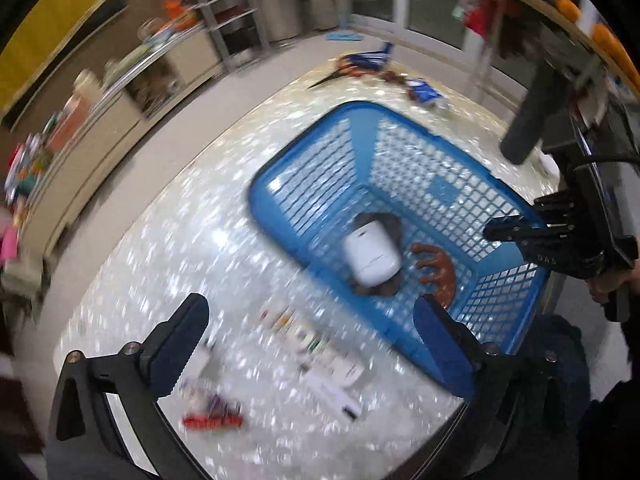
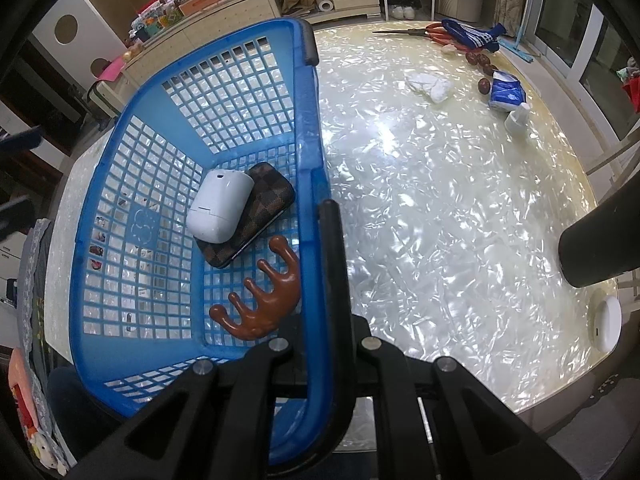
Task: Organize rigid objects
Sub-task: 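Lift the massager with the left tool and drop it into the basket, then move the left tool back and close it on the white USB stick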
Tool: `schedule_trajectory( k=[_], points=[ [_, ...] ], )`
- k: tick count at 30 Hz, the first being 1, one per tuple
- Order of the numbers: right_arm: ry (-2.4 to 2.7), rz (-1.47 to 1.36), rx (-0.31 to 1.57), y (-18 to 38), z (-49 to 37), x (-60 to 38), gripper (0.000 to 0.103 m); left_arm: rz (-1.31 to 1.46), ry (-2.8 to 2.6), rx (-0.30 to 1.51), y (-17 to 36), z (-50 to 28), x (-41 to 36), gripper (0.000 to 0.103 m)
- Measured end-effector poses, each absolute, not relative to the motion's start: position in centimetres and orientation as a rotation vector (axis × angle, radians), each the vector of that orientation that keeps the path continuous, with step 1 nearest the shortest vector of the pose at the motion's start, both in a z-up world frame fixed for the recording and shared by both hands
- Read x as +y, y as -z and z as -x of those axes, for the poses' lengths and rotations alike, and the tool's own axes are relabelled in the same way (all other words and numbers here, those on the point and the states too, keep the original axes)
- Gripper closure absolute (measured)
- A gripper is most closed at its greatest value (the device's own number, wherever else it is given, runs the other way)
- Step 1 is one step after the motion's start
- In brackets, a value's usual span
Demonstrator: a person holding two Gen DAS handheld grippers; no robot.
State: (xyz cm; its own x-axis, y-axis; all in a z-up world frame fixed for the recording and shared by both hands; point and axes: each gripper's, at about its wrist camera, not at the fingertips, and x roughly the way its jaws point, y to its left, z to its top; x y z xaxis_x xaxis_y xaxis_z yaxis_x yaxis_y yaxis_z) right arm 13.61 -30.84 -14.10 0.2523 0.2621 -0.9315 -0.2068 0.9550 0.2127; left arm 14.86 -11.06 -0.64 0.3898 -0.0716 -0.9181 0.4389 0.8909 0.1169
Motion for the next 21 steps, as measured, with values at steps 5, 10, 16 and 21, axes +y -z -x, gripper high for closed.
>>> schedule_trajectory(
  k=[5, 10, 16, 21],
  points=[
    [-0.32, -0.047, 1.278, 14.1, -13.6, -30.8, 0.097, -0.283, 0.248, 1.217, 2.0, -13.7, -6.7, 0.0],
    [-0.321, -0.045, 1.277, 14.1, -13.6, -30.8, 0.097, -0.168, 0.22, 1.314, 5.9, -12.1, -4.1, 0.0],
    [-0.321, -0.04, 1.278, 14.1, -13.6, -30.8, 0.097, -0.068, 0.241, 1.428, 11.6, -10.4, -4.1, 0.0],
    [-0.322, -0.04, 1.279, 14.2, -13.6, -30.9, 0.097, -0.07, 0.22, 1.463, 14.7, -9.9, -4.7, 0.0]
  ],
)
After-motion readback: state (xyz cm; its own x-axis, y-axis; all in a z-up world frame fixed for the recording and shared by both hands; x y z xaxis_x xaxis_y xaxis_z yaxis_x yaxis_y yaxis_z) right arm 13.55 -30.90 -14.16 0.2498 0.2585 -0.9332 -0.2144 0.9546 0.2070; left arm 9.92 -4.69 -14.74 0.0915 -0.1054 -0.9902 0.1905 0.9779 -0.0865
